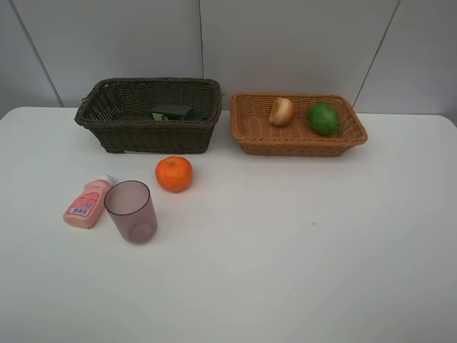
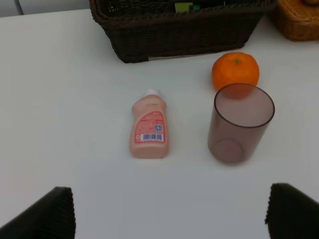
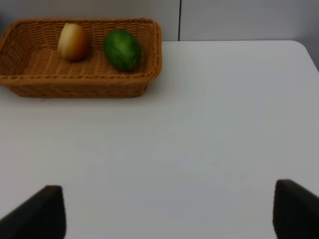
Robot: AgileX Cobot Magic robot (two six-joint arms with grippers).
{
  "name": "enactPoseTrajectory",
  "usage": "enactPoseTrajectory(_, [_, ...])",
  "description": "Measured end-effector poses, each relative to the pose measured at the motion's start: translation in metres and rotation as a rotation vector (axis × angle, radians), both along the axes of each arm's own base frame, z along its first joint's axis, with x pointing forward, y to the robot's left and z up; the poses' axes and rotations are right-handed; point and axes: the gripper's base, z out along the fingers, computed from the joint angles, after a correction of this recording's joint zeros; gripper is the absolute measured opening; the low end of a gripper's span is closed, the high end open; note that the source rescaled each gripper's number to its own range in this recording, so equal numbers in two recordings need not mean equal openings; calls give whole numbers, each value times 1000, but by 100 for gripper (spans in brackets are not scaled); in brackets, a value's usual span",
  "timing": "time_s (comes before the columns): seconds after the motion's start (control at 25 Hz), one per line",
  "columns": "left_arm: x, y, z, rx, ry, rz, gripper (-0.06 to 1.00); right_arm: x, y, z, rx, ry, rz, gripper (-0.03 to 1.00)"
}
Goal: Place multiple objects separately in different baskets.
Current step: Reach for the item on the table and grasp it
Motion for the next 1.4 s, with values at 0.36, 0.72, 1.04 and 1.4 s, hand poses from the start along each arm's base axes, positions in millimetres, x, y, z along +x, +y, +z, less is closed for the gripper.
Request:
enactPoseTrajectory(0.36, [0,0,0,0,0,0,99,0,0,0,0,0,0,83])
enactPoseTrajectory(0.72, [0,0,0,0,0,0,99,0,0,0,0,0,0,83])
enactPoseTrajectory(1.04, [0,0,0,0,0,0,99,0,0,0,0,0,0,83])
enactPoseTrajectory(1.4, [0,1,0,3,0,6,99,0,0,0,0,0,0,83])
